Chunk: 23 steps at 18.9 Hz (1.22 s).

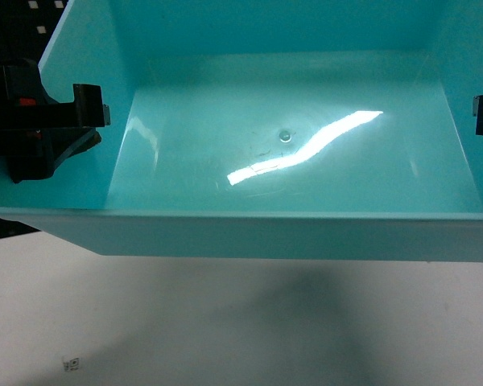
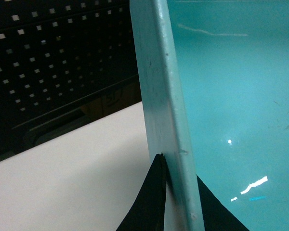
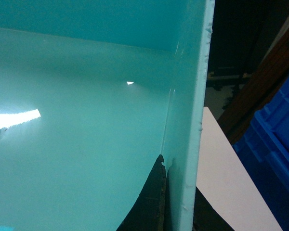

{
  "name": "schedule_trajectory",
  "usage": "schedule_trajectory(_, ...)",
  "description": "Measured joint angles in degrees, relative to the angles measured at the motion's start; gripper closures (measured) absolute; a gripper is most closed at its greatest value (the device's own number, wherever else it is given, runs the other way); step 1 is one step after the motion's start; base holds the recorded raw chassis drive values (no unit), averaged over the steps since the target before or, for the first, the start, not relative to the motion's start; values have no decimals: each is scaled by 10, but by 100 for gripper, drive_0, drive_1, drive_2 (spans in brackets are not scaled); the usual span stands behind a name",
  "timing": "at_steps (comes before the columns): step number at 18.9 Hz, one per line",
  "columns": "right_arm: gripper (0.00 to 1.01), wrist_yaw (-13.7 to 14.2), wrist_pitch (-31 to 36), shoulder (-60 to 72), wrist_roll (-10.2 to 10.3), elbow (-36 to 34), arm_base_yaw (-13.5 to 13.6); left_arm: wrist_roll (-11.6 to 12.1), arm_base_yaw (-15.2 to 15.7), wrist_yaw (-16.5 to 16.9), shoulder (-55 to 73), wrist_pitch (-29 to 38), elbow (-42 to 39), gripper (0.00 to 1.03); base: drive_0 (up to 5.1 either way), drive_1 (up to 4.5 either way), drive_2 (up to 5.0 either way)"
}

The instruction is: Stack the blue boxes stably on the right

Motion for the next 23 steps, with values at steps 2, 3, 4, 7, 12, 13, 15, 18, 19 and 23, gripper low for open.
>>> schedule_trajectory(2,99,0,0,0,0,0,0,0,0,0,0,0,0,98,-161,-161,-161)
schedule_trajectory(3,99,0,0,0,0,0,0,0,0,0,0,0,0,98,-155,-155,-155)
schedule_trajectory(4,99,0,0,0,0,0,0,0,0,0,0,0,0,98,-155,-155,-155)
schedule_trajectory(7,99,0,0,0,0,0,0,0,0,0,0,0,0,98,-165,-165,-165)
schedule_trajectory(12,99,0,0,0,0,0,0,0,0,0,0,0,0,98,-165,-165,-165)
schedule_trajectory(13,99,0,0,0,0,0,0,0,0,0,0,0,0,98,-170,-170,-170)
schedule_trajectory(15,99,0,0,0,0,0,0,0,0,0,0,0,0,98,-162,-162,-162)
schedule_trajectory(18,99,0,0,0,0,0,0,0,0,0,0,0,0,98,-159,-159,-159)
schedule_trajectory(19,99,0,0,0,0,0,0,0,0,0,0,0,0,98,-157,-157,-157)
schedule_trajectory(23,99,0,0,0,0,0,0,0,0,0,0,0,0,98,-156,-156,-156)
